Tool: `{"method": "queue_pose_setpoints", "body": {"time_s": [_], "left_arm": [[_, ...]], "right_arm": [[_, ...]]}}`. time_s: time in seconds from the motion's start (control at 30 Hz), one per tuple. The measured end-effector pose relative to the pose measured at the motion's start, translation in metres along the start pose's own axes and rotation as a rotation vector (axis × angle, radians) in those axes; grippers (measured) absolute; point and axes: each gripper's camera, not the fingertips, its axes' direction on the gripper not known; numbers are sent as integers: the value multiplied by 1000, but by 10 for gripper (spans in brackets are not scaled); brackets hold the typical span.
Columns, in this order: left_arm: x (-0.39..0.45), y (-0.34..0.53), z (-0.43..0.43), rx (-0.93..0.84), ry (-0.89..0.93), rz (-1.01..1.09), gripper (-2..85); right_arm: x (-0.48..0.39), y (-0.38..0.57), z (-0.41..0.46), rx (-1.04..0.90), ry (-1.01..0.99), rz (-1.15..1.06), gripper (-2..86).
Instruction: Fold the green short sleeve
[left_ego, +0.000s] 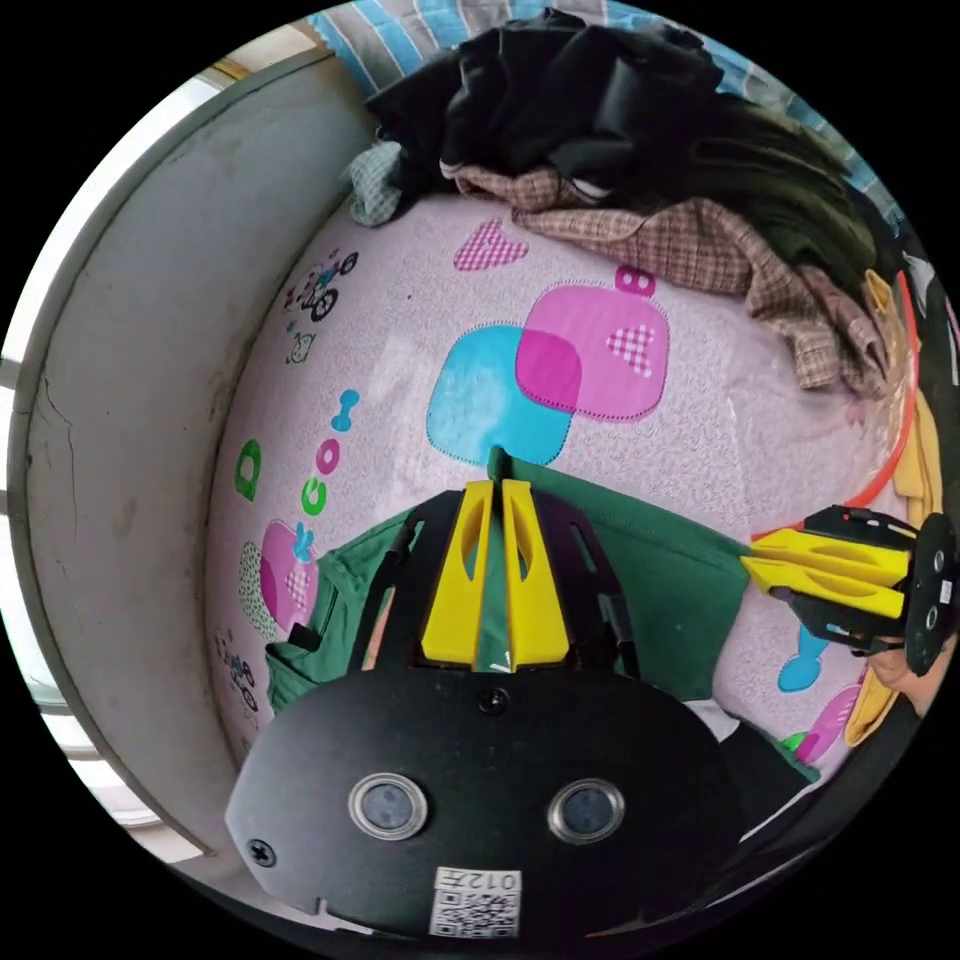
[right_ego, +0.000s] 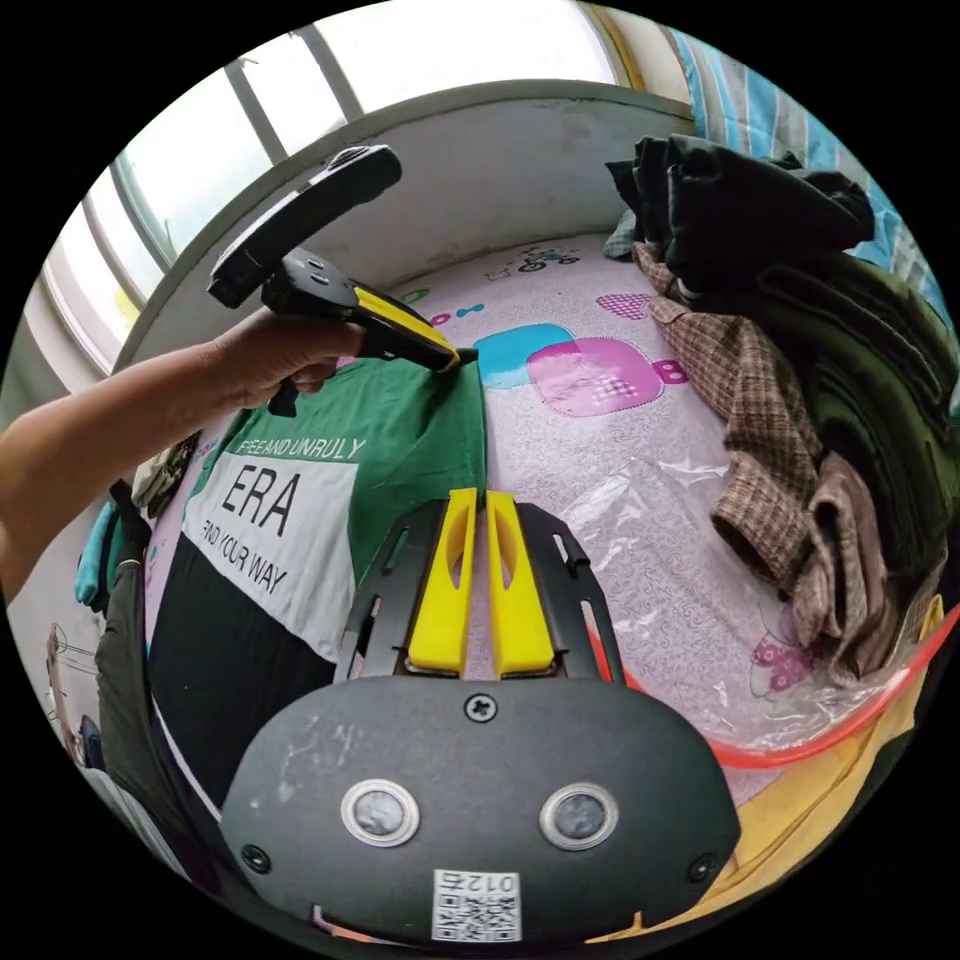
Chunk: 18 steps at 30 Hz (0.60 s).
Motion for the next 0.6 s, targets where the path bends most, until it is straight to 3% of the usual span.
{"method": "queue_pose_setpoints", "body": {"time_s": [0.23,0.43,0.6], "left_arm": [[18,-11,-33,171,192,135,0],[44,-11,-14,172,143,195,0],[47,-9,11,124,232,147,2]], "right_arm": [[18,30,-57,18,-55,99,-6],[27,53,-63,36,4,154,-8],[34,49,-62,52,-35,156,-8]]}}
